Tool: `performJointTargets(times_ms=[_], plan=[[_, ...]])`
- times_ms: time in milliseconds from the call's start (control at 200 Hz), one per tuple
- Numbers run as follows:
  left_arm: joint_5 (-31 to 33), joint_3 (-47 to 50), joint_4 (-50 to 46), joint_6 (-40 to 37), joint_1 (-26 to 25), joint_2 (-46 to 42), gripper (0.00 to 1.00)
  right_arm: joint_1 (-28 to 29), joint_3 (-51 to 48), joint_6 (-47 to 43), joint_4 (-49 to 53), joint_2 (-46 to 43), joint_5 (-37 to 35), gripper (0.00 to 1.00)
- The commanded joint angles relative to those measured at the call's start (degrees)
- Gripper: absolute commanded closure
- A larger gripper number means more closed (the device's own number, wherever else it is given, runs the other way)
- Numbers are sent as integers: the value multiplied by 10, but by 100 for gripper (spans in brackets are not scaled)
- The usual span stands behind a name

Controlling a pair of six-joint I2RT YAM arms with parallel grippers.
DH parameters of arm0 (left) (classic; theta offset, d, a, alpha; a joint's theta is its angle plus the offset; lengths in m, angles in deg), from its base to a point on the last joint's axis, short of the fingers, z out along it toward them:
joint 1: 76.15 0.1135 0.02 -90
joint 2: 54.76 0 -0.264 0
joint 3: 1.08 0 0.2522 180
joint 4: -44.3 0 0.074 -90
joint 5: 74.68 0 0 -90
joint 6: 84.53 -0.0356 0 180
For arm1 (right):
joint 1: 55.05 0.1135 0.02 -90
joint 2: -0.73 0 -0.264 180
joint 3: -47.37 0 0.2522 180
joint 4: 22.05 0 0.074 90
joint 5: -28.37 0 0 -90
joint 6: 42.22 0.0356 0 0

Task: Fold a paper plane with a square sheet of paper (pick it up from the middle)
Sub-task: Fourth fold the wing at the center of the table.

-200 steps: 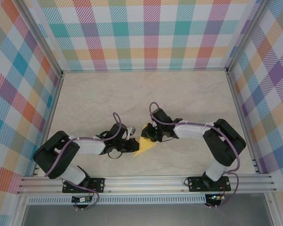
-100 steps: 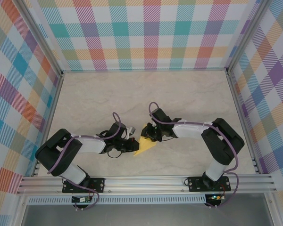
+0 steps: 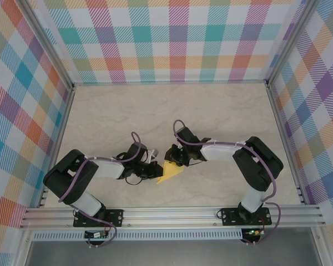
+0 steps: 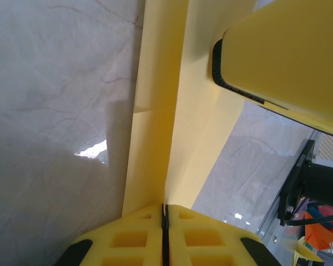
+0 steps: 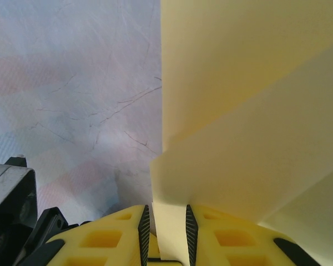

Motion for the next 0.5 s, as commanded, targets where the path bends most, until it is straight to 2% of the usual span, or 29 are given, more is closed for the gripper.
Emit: performJointTargets(times_ms=[0, 495], plan=[[-9, -11, 1, -2, 7, 12, 91, 4, 16, 7, 6, 6, 2, 73], [-11, -12, 2, 1, 11, 23, 91, 3, 28, 1, 4, 35, 4, 72]])
